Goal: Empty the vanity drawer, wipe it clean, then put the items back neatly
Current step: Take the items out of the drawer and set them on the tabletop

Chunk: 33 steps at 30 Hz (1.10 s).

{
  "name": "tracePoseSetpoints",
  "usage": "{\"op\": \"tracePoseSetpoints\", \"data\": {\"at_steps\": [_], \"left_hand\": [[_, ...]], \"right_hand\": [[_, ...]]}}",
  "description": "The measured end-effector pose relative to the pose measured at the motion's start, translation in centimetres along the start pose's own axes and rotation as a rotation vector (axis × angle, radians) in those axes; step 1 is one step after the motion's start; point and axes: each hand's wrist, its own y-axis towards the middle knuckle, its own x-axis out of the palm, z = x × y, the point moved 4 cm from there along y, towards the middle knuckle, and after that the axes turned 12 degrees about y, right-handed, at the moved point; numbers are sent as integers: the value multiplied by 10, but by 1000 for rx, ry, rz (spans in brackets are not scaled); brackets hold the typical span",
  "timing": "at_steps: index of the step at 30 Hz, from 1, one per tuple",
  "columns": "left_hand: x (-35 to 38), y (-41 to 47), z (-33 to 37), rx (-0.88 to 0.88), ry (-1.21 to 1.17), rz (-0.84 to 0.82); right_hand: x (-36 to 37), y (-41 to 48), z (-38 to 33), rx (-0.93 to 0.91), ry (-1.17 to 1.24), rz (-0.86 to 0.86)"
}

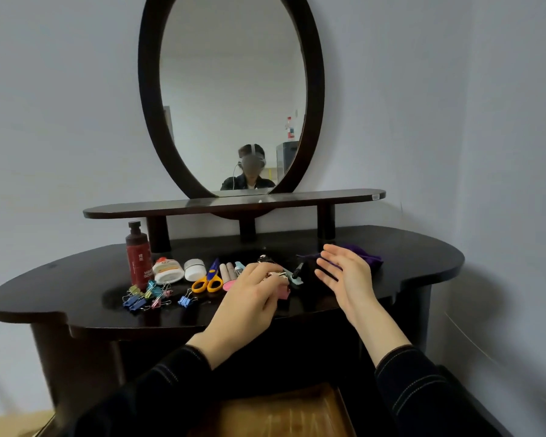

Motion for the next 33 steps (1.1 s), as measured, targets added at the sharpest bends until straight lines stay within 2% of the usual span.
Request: {"op": "tracePoseSetpoints", "data": {"at_steps": [4,7,13,15,17,20,22,24,26,28,30,33], "left_hand": [[-1,-26,-3,-52,-32,83],[2,-22,-16,-126,-104,17],[23,-1,-25,-167,-134,-163],[28,-1,-28,-183,-160,-166],[28,-2,-31,-202,-216,-140],[24,-3,-33,-255,-307,-115],[22,-3,-34,-289,-358,-125],[20,-3,-35,-334,-403,-129],[16,-2,-37,-391,-474,-101],[12,-3,-39,-444,-542,-65],[8,-5,-41,-488,-583,-19],[4,-8,-44,-586,-702,26]], "right_hand": [[0,2,3,-42,-139,-38],[-9,9,-6,-65,-288,-64],[-43,28,-37,-362,-744,91],[-48,33,-45,-448,-895,161],[-47,40,-49,-438,-1114,125],[-38,50,-45,-302,-1500,-60],[-36,54,-41,-279,-1638,-101],[-37,59,-42,-333,-1543,-46],[-42,59,-47,-307,-1293,24],[-43,56,-56,-289,-1202,57],[-33,51,-72,-389,-1246,71],[2,35,-108,-565,-1119,79]]}}
